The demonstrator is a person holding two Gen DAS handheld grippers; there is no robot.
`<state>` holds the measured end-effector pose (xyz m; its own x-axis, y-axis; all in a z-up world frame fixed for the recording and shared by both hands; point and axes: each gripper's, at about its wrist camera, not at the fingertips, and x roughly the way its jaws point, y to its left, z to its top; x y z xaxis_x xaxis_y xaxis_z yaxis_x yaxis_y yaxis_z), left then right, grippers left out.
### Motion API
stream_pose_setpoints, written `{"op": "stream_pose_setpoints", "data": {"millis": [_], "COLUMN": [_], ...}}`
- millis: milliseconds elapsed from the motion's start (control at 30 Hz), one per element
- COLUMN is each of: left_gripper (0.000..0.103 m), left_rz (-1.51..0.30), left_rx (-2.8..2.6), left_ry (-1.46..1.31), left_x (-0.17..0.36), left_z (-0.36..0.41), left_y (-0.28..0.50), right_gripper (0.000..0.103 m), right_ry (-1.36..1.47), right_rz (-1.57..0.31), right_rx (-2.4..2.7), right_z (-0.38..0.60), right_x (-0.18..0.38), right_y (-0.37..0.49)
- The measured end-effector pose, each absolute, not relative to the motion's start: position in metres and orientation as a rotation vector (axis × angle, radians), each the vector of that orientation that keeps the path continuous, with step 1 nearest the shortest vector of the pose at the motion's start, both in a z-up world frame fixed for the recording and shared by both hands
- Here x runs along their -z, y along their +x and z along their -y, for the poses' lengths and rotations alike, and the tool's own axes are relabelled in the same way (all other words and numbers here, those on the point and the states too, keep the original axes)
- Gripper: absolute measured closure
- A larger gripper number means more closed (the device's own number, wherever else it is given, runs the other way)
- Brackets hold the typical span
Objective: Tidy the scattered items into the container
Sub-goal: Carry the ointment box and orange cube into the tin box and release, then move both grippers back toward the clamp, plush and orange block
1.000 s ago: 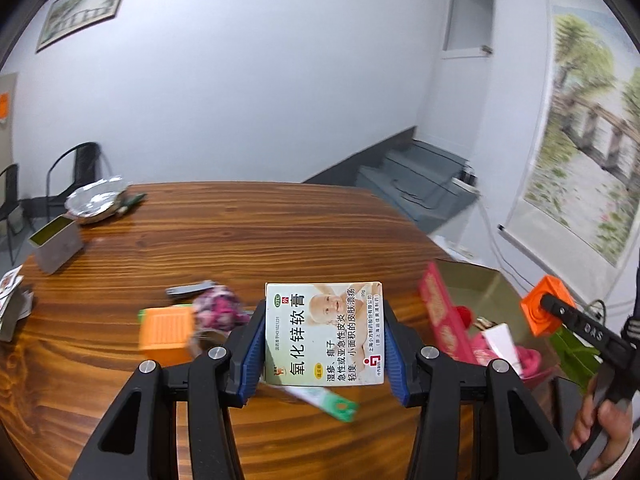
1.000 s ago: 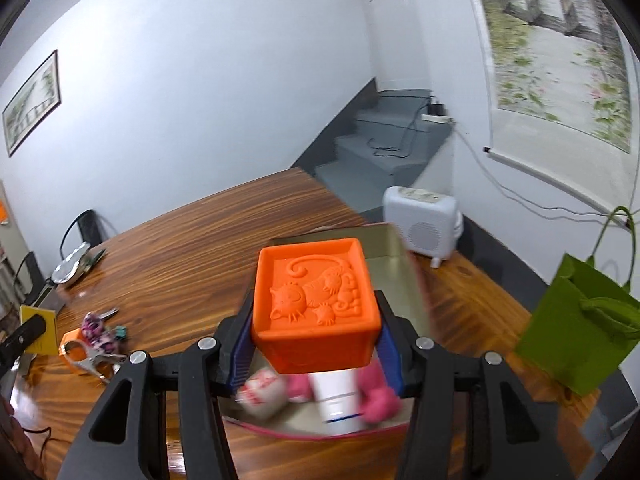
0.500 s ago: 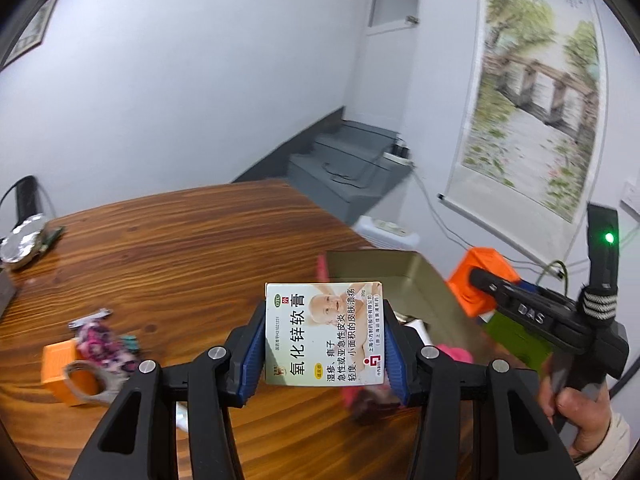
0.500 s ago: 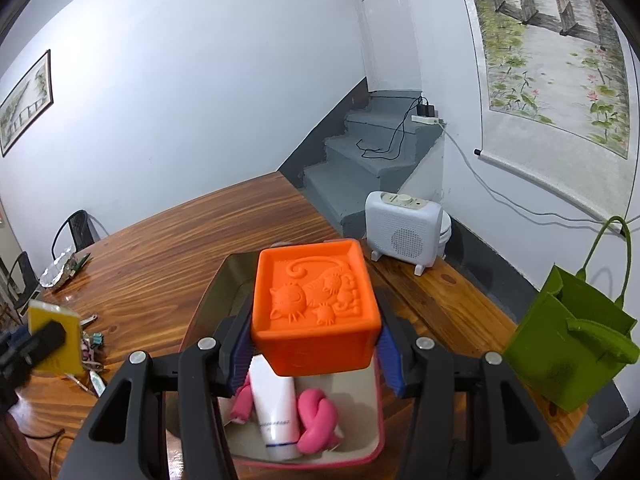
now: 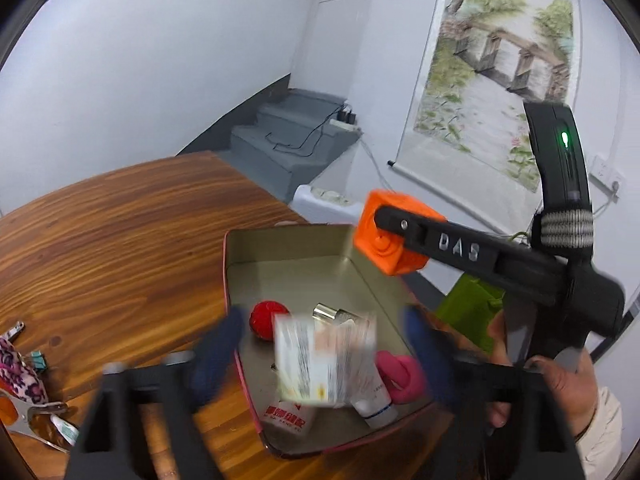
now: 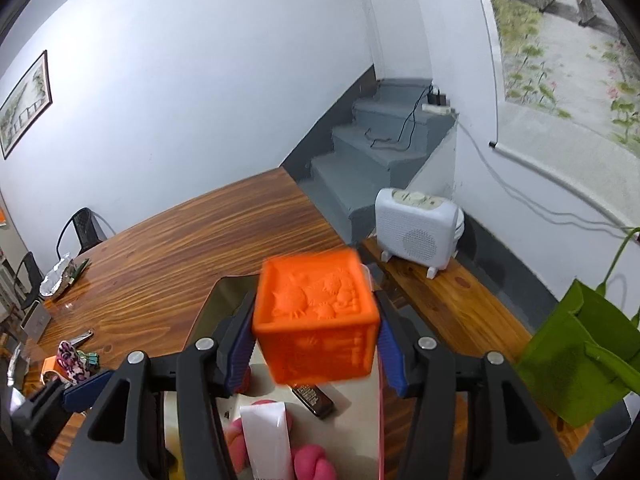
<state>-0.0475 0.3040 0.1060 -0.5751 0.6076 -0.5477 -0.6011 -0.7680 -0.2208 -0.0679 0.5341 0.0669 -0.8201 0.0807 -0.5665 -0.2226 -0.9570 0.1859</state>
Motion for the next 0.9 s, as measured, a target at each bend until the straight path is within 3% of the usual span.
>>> {"op": "stream_pose_setpoints", "data": {"millis": [267,567,767,900], "left_gripper": [0.013,0.013,0.012,0.012], "left_rz": [0.056,0.104,0.120,0.133], "left_rx": [-2.327,-2.401,-2.515,-2.644], "left_ry": [-0.844,-0.852,-0.859,-0.851], "left_x": [-0.101,-0.104,-0.107,-0.108], "left_z": [-0.284,-0.247,-0.198,-0.151], "left_y": [-0.049,-0.042,-0.029,-0.017], "right_gripper": [0.043,0.035,0.024,0.024], "right_ry": [-0.827,-0.790,-0.791,-0.857], "right_rz": [-0.402,-0.401,-0.409,-0.374], "right_rx": [-2.822,-2.906,-3.015,-3.098], "right_z": [-0.536,-0.499,-0.452,-0.409], "right_x": [-0.066,-0.077,-0.076,-0.074], "right_y": [-0.055,-0.043,-0.042,-0.049]}}
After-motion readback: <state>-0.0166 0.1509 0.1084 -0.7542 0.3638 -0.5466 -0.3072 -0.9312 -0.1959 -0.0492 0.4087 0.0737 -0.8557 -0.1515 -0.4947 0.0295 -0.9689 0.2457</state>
